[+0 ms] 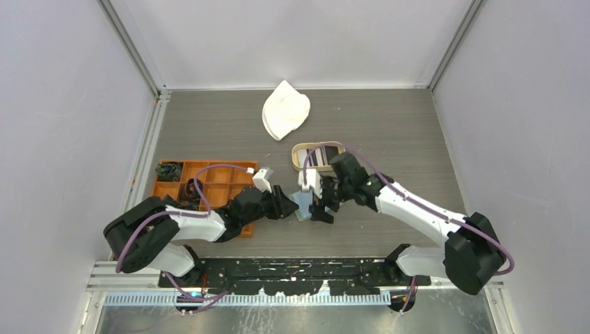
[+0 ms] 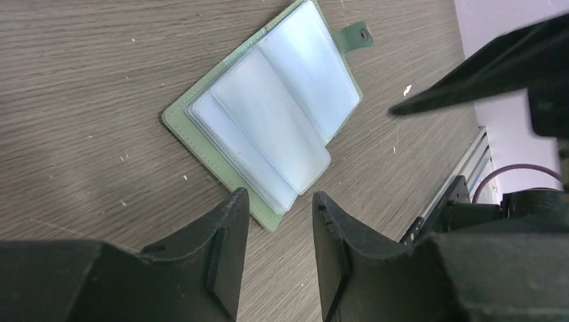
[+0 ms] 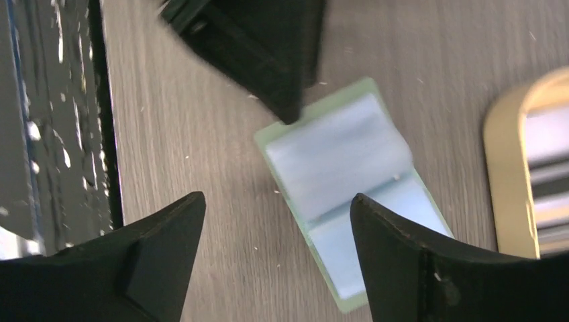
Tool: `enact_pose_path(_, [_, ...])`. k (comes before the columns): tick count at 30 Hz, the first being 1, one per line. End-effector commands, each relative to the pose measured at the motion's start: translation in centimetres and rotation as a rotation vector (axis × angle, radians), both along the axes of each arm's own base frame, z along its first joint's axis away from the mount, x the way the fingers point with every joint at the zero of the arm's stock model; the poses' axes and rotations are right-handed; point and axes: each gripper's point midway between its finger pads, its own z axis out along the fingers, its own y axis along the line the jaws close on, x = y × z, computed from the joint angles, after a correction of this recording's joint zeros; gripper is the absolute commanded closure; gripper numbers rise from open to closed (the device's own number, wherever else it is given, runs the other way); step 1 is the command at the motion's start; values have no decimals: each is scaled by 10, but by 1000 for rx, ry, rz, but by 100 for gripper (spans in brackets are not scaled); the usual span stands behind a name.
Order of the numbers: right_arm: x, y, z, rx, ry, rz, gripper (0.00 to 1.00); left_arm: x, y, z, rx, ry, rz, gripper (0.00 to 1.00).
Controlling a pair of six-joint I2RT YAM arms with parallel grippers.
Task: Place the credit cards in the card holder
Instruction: Open the card holder at the center of the board.
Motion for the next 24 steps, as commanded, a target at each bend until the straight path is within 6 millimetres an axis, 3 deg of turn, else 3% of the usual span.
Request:
enact_pose_path(1, [18,3,-21,-105,-333,149,14,8,9,27,-10,-109,23,59])
enact_pose_path(8, [34,5,-36,-214,-436,102,13,1,27,23,42,-121,39,59])
enact_pose_path(15, [40,10,-48,-258,-447,67,14,-2,26,23,32,-117,25,59])
enact_pose_path(24, [49,13,-32,-227,-462,-26,28,-3,18,20,9,-98,4,59])
